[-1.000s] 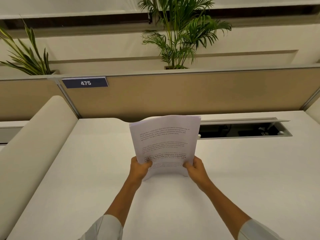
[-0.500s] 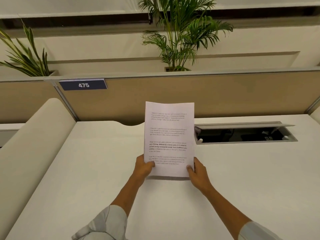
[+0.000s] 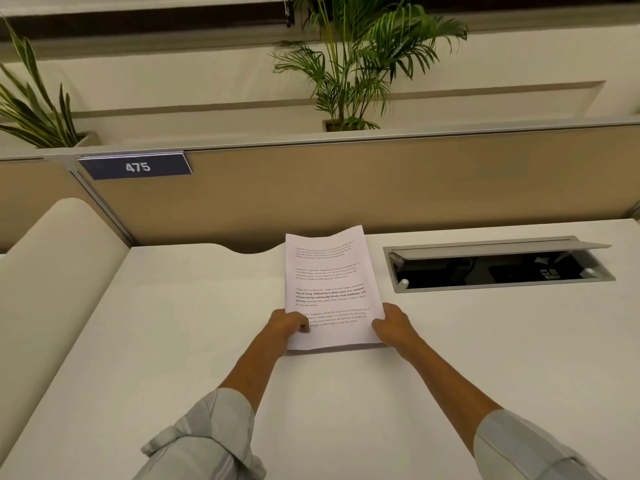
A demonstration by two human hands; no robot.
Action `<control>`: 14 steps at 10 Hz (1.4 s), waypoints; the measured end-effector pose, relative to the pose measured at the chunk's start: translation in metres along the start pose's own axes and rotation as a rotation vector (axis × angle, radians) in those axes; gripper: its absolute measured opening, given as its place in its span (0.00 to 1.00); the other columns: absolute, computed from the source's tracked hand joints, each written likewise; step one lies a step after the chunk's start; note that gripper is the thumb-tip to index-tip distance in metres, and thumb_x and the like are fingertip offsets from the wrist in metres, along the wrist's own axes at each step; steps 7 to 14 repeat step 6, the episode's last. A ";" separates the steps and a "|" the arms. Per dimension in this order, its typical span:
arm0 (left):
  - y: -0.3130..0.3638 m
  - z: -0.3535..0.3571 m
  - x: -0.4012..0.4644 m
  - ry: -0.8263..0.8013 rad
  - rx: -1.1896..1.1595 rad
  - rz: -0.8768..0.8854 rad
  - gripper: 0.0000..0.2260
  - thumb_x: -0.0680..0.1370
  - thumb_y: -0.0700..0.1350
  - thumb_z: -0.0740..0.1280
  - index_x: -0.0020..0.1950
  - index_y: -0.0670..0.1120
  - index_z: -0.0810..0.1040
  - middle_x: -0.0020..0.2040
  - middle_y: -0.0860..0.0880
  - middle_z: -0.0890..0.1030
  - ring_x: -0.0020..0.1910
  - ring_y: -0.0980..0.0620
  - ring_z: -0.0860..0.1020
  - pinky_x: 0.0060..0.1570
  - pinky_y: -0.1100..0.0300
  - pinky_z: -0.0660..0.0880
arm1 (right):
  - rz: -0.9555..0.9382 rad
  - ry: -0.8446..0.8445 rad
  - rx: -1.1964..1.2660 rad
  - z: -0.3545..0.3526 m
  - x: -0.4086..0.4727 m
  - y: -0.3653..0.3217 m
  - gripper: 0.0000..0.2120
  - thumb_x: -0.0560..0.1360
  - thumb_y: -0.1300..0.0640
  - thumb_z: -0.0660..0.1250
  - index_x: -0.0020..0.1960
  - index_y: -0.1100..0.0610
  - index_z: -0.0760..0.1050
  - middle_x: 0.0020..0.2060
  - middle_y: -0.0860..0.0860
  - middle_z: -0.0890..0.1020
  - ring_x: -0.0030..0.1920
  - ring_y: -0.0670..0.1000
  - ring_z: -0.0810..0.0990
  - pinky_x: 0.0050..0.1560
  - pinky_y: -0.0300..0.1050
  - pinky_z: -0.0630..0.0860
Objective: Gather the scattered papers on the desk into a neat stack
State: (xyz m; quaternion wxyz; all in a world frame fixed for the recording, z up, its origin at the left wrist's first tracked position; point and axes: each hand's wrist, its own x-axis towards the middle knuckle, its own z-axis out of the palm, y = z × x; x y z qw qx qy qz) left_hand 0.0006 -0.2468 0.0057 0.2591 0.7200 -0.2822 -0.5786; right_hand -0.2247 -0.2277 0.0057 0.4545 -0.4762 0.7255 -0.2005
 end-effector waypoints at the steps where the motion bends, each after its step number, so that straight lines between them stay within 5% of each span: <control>1: 0.002 0.001 0.005 0.025 -0.026 -0.002 0.21 0.64 0.30 0.67 0.56 0.36 0.80 0.55 0.40 0.82 0.56 0.38 0.79 0.54 0.50 0.77 | 0.043 -0.010 -0.012 -0.001 0.006 -0.005 0.19 0.78 0.62 0.59 0.68 0.62 0.69 0.65 0.60 0.77 0.62 0.61 0.76 0.54 0.48 0.76; 2: 0.003 0.001 0.001 0.139 -0.074 0.054 0.06 0.64 0.31 0.69 0.39 0.39 0.80 0.45 0.41 0.83 0.40 0.44 0.80 0.38 0.59 0.77 | 0.079 -0.016 -0.014 0.000 0.008 -0.008 0.18 0.79 0.60 0.60 0.68 0.62 0.69 0.66 0.60 0.76 0.62 0.61 0.76 0.57 0.50 0.76; 4: 0.003 0.000 -0.011 0.381 0.020 0.193 0.07 0.68 0.41 0.73 0.41 0.41 0.78 0.37 0.48 0.78 0.40 0.45 0.77 0.34 0.61 0.70 | 0.100 0.028 0.022 -0.003 0.001 -0.013 0.17 0.76 0.59 0.62 0.63 0.64 0.73 0.61 0.60 0.79 0.58 0.61 0.78 0.49 0.47 0.75; 5: 0.006 -0.002 -0.018 0.399 0.033 0.244 0.13 0.69 0.41 0.73 0.32 0.44 0.69 0.30 0.51 0.72 0.32 0.49 0.74 0.27 0.65 0.65 | 0.081 0.042 0.026 -0.003 -0.002 -0.016 0.10 0.75 0.57 0.64 0.52 0.63 0.76 0.49 0.58 0.80 0.51 0.59 0.79 0.38 0.43 0.72; 6: 0.009 -0.003 -0.025 0.421 0.065 0.230 0.13 0.70 0.43 0.73 0.34 0.43 0.68 0.31 0.50 0.71 0.37 0.45 0.74 0.28 0.61 0.66 | 0.086 0.104 0.007 -0.009 -0.009 -0.020 0.13 0.74 0.55 0.68 0.35 0.56 0.66 0.33 0.50 0.72 0.42 0.56 0.76 0.27 0.39 0.65; 14: 0.009 -0.003 -0.025 0.421 0.065 0.230 0.13 0.70 0.43 0.73 0.34 0.43 0.68 0.31 0.50 0.71 0.37 0.45 0.74 0.28 0.61 0.66 | 0.086 0.104 0.007 -0.009 -0.009 -0.020 0.13 0.74 0.55 0.68 0.35 0.56 0.66 0.33 0.50 0.72 0.42 0.56 0.76 0.27 0.39 0.65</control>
